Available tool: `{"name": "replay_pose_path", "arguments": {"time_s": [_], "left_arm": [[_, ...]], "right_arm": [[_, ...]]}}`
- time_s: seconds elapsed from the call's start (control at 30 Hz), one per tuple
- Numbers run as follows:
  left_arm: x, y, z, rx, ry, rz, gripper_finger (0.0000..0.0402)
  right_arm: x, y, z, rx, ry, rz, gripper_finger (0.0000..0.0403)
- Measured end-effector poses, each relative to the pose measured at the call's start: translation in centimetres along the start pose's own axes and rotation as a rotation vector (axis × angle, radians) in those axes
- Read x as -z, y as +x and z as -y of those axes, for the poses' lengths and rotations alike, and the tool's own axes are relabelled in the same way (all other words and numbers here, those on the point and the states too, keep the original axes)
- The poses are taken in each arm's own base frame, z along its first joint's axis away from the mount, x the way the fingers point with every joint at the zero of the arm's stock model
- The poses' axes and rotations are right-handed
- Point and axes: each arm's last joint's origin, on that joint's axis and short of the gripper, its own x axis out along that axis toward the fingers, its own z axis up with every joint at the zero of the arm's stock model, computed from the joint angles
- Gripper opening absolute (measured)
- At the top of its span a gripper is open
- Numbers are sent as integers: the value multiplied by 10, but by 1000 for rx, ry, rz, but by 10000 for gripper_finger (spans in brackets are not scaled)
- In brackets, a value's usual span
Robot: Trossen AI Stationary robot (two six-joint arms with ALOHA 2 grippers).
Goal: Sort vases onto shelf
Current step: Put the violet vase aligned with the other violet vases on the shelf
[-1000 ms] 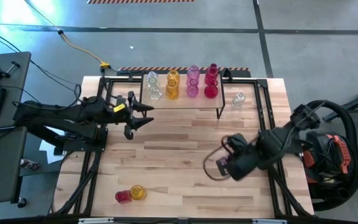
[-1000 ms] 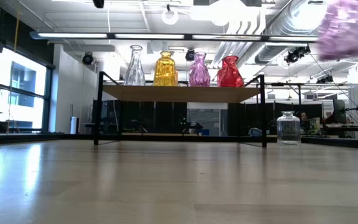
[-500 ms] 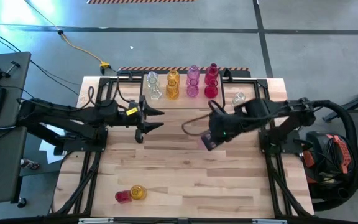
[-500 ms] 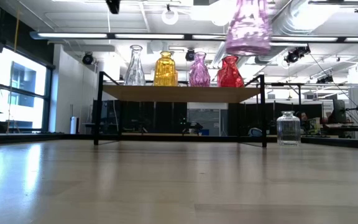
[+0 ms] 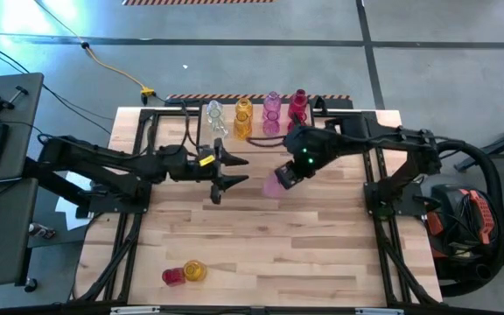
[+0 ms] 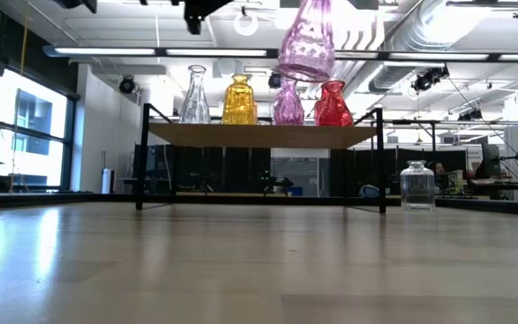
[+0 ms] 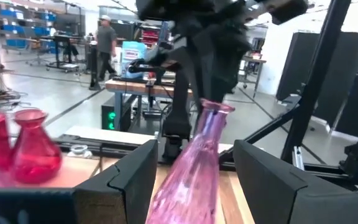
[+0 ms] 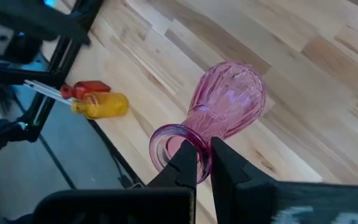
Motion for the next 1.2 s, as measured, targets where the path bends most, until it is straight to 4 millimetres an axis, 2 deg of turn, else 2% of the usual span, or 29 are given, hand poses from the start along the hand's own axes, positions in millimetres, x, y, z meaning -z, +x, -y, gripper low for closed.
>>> {"name": "replay_pose_path", "arguments": {"time_s": [0.17,0.37,0.83,1.03,1.2], "left_arm": [[-5,21,-5,39,19,-9,202],[-11,38,-17,53,21,-37,202],[-13,61,-39,86,19,-83,202],[-10,73,-42,108,16,-99,202],[-9,74,-42,109,33,-103,202]], "right_arm": [[-9,-1,5,-11,-11,2,0],[-19,-3,13,-23,-19,-7,0],[-41,-7,30,-48,-3,3,0],[-45,-8,31,-74,-12,8,0],[-46,-9,32,-78,-12,3,0]]}}
